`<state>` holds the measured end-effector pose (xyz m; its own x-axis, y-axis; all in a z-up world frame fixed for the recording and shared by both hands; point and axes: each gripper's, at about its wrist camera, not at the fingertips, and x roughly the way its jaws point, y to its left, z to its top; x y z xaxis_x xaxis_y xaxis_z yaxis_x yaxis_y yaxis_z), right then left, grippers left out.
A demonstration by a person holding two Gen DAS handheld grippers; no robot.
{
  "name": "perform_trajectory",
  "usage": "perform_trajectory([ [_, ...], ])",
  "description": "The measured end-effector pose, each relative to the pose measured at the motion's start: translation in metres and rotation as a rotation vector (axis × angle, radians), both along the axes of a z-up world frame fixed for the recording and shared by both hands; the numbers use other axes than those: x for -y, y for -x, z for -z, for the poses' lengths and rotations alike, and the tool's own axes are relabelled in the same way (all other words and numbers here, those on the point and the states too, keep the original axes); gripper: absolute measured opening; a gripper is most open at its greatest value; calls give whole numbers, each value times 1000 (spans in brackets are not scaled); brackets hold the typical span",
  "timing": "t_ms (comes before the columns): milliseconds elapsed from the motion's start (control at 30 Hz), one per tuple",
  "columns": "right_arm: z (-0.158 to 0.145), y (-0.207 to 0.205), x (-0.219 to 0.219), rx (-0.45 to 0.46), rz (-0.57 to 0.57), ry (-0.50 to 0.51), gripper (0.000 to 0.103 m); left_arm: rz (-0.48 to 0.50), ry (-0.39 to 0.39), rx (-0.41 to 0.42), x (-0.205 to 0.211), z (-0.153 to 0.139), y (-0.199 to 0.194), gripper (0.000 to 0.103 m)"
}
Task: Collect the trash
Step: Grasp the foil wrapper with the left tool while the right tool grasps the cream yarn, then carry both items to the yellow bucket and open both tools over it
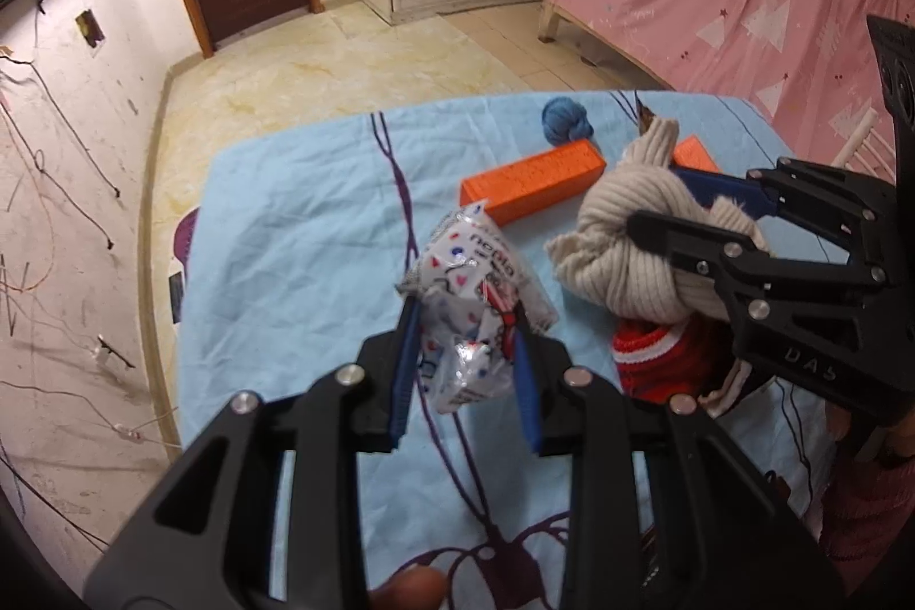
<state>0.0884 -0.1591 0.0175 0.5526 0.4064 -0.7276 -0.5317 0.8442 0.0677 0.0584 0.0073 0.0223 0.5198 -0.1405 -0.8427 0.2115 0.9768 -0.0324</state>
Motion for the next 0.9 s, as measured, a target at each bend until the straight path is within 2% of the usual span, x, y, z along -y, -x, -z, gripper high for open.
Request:
perform_trajectory([
  [400,-38,17,67,87,107,-142,26,8,-25,85,31,-41,13,28],
  [633,-51,34,135,136,217,-217,26,50,-20,118,81,-59,14,28],
  [900,-51,65,229,187,366,-261,26,149,-34,139,159,-71,18,28],
])
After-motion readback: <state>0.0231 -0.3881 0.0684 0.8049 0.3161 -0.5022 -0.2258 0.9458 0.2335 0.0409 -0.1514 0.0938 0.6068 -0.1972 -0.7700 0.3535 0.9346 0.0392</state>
